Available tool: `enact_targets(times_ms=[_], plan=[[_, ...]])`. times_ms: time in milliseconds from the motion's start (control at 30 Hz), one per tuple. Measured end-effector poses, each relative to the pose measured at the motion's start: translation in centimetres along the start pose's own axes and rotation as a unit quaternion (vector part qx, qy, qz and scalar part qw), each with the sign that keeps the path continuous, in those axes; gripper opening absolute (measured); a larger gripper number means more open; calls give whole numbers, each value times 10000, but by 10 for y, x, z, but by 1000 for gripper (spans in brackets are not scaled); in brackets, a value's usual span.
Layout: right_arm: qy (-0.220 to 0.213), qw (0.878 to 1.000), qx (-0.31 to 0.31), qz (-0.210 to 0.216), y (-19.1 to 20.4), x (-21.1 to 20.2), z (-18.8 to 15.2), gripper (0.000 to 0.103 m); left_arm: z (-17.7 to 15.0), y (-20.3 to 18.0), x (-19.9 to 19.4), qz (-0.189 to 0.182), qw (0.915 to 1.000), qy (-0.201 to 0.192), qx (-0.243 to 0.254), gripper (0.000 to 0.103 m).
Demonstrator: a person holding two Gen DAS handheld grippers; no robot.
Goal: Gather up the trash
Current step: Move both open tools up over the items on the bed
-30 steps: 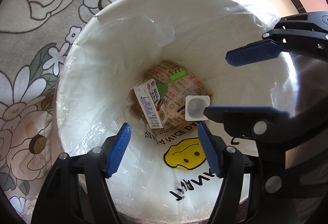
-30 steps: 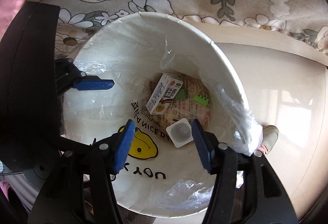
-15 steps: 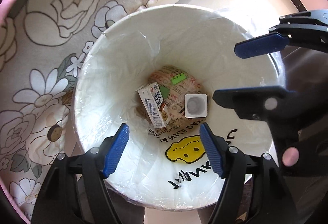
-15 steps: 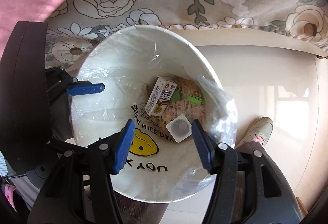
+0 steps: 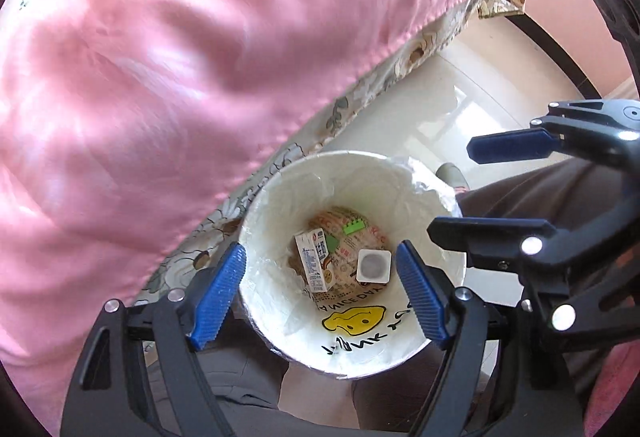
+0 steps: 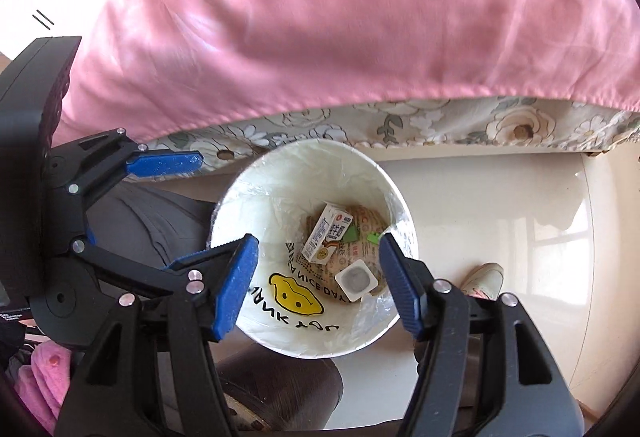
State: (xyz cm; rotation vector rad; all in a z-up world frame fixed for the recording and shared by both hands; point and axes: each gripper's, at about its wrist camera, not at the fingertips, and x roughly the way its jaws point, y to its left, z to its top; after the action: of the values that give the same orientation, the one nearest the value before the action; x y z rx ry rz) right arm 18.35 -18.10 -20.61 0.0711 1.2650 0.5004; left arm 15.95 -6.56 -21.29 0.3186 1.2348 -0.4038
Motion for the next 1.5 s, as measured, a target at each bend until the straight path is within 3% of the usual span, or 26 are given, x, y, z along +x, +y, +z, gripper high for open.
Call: enact_targets(times_ms=[500, 867, 1167, 1400, 1500], plan=[[-726, 9961, -394, -314, 19, -128, 41, 65, 38, 62, -120, 350, 9964, -695, -330, 84], [-1260, 9878, -614, -675, 32, -215, 112, 74, 108, 104, -195, 884, 9887, -1210, 67, 90], [-1394, 9872, -428, -645, 23, -226, 208, 75, 194, 153, -220, 1060, 9823, -1536, 167, 92], [-1277, 9888, -446, -625, 15, -208, 285, 75, 258, 185, -195, 1266, 9821, -1328, 432, 92], [-1185, 9903, -408, -606, 8, -194, 314, 75, 286, 196, -181, 1169, 9829, -1316, 548, 92]])
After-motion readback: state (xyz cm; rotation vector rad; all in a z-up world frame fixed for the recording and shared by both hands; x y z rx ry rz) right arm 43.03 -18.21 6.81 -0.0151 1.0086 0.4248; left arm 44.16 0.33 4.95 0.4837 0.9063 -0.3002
